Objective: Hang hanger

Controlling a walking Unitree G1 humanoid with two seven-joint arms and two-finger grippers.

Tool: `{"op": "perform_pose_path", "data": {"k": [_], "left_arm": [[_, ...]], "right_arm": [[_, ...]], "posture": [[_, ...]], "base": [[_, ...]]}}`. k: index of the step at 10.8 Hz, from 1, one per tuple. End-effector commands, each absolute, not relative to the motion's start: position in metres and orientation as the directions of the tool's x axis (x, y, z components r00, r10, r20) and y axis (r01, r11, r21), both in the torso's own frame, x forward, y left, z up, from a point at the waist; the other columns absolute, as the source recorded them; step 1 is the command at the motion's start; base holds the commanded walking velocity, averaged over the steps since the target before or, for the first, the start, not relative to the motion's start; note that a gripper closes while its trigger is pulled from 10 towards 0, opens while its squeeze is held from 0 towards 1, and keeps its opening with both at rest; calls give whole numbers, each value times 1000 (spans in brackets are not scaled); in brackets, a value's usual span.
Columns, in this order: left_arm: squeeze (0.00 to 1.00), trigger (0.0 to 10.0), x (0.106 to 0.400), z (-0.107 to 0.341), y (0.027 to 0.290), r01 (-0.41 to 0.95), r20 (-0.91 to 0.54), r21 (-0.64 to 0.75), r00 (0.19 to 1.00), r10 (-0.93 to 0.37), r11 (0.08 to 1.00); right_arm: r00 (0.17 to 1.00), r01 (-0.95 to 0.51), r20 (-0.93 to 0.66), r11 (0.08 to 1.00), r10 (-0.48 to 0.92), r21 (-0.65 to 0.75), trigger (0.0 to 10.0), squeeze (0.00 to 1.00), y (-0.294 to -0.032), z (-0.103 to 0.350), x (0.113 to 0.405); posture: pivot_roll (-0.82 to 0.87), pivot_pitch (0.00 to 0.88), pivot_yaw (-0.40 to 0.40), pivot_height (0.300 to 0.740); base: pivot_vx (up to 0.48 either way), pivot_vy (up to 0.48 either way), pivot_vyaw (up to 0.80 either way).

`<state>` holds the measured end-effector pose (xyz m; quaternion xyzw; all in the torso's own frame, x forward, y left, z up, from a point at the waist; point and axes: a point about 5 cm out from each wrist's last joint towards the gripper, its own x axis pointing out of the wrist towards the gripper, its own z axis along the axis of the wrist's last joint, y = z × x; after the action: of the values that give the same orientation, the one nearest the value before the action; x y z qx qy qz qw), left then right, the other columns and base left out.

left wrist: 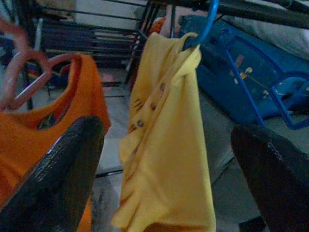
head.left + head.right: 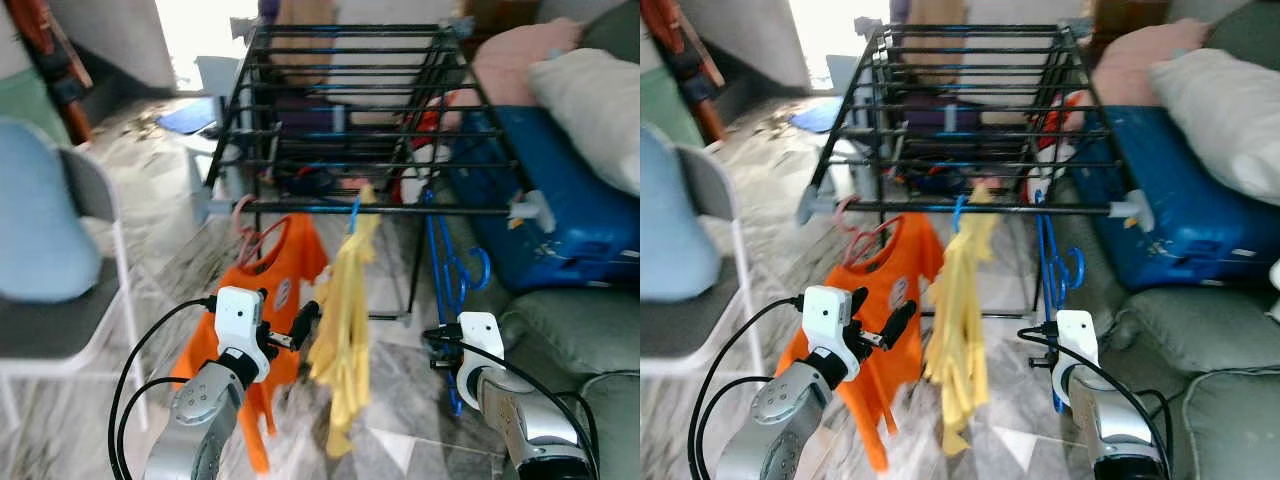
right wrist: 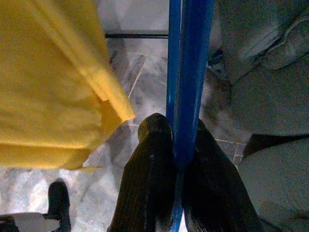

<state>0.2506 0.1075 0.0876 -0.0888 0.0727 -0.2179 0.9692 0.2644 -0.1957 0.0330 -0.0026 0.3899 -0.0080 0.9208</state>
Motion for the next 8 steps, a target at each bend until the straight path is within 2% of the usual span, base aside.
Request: {"op": "perform_pose_path", "data": {"k": [1, 5, 7, 8], "left_arm": [[0, 10000, 251, 91, 108, 416, -94, -197, 893, -439, 888], [0, 10000, 250, 90, 108, 420, -99, -208, 889, -446, 883], [0, 10000, 250, 90, 107, 429, -99, -201, 886, -454, 881], [0, 10000, 250, 90, 107, 429, -100, -199, 885, -454, 881]], "right_arm": [[707, 10, -707, 1000, -11, -6, 10000, 0, -194, 37, 269], [705, 9, -709, 1000, -8, -2, 10000, 0, -192, 36, 270], [707, 10, -708, 1000, -7, 0, 10000, 0, -192, 36, 271], [707, 10, -707, 1000, -7, 1, 10000, 0, -191, 36, 271]], "posture": [[-125, 12, -8, 740], [-123, 8, -7, 740], [-121, 5, -7, 740], [-120, 5, -7, 740]], "base": [[319, 0, 0], [280, 324, -720], [246, 388, -228], [0, 0, 0]]}}
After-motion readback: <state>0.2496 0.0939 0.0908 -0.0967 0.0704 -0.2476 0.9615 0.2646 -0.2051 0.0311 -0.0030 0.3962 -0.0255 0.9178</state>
